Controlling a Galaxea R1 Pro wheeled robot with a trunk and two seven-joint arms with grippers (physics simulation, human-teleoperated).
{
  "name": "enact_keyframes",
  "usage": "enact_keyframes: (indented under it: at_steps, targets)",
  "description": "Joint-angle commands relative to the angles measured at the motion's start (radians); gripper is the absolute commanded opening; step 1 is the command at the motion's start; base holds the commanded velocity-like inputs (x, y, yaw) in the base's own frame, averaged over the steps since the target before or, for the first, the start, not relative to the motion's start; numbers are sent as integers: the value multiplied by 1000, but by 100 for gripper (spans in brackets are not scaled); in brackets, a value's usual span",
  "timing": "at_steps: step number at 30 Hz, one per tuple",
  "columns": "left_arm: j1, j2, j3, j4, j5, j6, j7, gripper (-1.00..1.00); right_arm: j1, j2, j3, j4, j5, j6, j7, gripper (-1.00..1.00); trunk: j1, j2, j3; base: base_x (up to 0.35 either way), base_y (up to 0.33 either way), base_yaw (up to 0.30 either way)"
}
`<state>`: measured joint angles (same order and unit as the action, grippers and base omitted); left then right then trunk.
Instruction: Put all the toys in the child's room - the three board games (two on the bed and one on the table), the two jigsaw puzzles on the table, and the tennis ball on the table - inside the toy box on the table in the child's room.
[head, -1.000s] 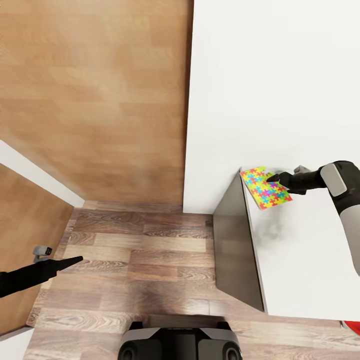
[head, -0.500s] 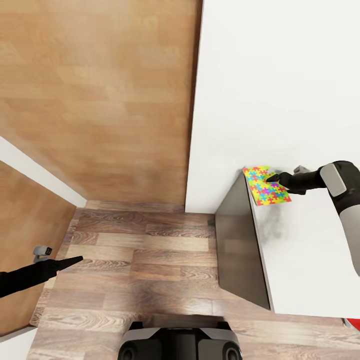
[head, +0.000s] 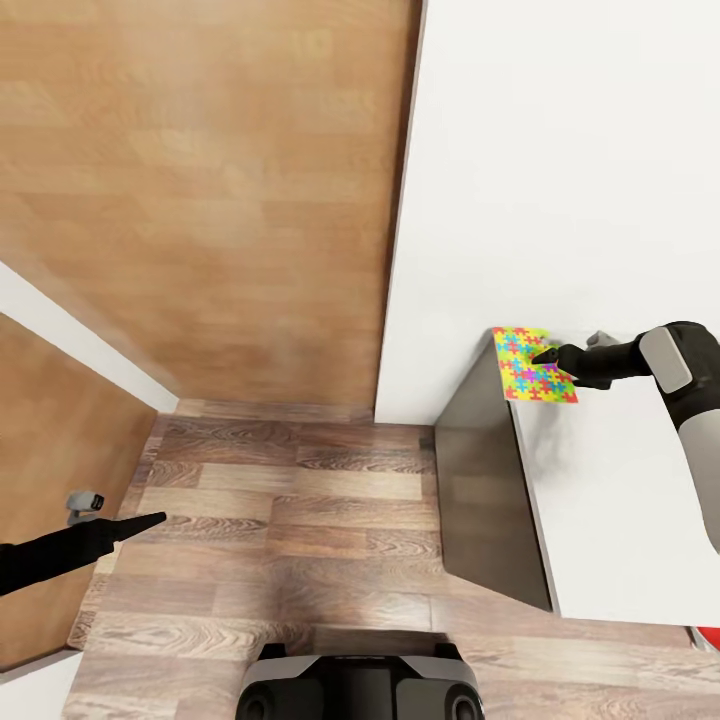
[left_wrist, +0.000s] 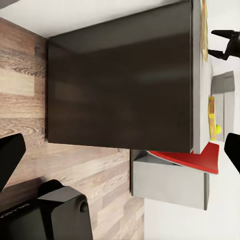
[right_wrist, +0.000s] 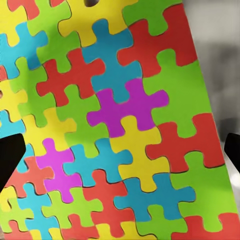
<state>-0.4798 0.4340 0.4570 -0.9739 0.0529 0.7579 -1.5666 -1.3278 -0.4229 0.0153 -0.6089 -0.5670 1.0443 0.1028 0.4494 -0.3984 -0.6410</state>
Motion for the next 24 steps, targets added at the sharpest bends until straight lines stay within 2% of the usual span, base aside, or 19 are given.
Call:
enact_keyframes:
  at_steps: [1, 12, 24]
  targets:
    - [0, 0, 0, 0, -1, 11, -4, 100, -1, -1, 2, 0, 10, 3, 10, 100, 1, -2, -1, -2, 5, 0]
    - [0, 0, 0, 0, -1, 11, -4, 100, -1, -1, 2, 0, 10, 3, 11, 100, 1, -2, -1, -1, 82, 0]
    - [0, -1, -1, 0, -1, 11, -4, 100, -1, -1, 2, 0, 10, 3, 10, 100, 1, -2, -1, 0, 14, 0]
